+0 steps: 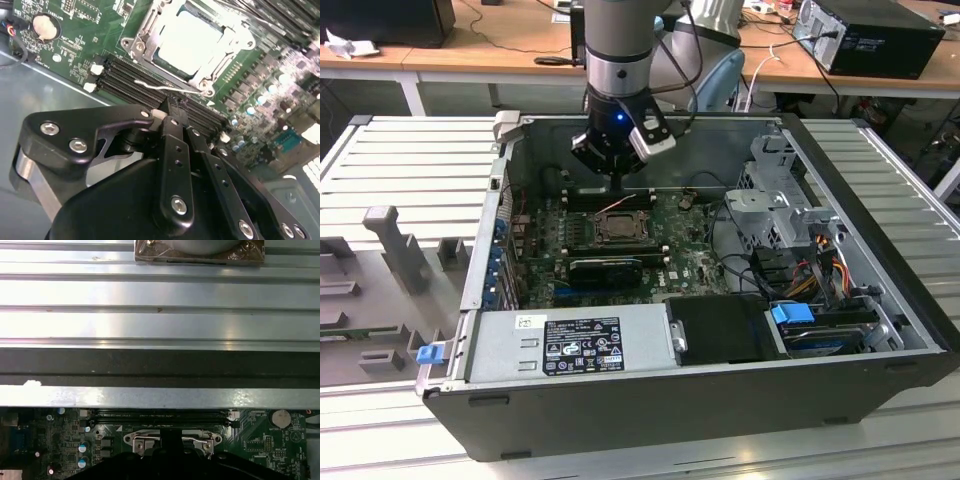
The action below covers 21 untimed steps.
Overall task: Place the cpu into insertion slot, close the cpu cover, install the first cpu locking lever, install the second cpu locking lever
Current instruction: 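Install the first cpu locking lever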
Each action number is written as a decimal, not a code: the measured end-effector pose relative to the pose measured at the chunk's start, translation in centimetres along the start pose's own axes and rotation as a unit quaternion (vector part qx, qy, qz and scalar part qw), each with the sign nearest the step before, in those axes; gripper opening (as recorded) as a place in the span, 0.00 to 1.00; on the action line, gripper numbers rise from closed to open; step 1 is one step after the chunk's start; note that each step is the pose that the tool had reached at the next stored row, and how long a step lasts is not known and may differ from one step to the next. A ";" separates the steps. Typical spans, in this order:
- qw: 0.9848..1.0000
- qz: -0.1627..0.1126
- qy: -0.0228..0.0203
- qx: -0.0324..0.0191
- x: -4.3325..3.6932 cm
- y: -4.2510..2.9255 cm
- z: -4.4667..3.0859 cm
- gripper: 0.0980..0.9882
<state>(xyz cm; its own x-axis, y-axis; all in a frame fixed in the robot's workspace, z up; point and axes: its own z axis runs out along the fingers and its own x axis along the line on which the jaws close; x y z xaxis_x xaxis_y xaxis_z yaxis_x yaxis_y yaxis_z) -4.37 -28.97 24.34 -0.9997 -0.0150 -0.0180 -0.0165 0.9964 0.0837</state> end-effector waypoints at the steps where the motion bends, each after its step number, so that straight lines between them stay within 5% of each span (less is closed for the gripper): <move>1: 1.000 -0.004 0.000 0.000 -0.04 -0.01 0.09 0.01; 7: 1.000 -0.028 0.002 -0.005 -0.59 -0.05 0.45 0.01; 10: 0.999 -0.039 0.003 -0.012 -0.89 -0.07 0.72 0.01; 21: 0.999 -0.040 0.003 -0.016 -1.87 -0.21 2.11 0.01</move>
<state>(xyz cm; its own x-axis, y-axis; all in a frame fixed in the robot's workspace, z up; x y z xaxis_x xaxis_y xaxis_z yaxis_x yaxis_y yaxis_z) -2.46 -28.97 22.25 -0.9953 -0.0948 -0.0203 -0.0966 0.9887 0.1148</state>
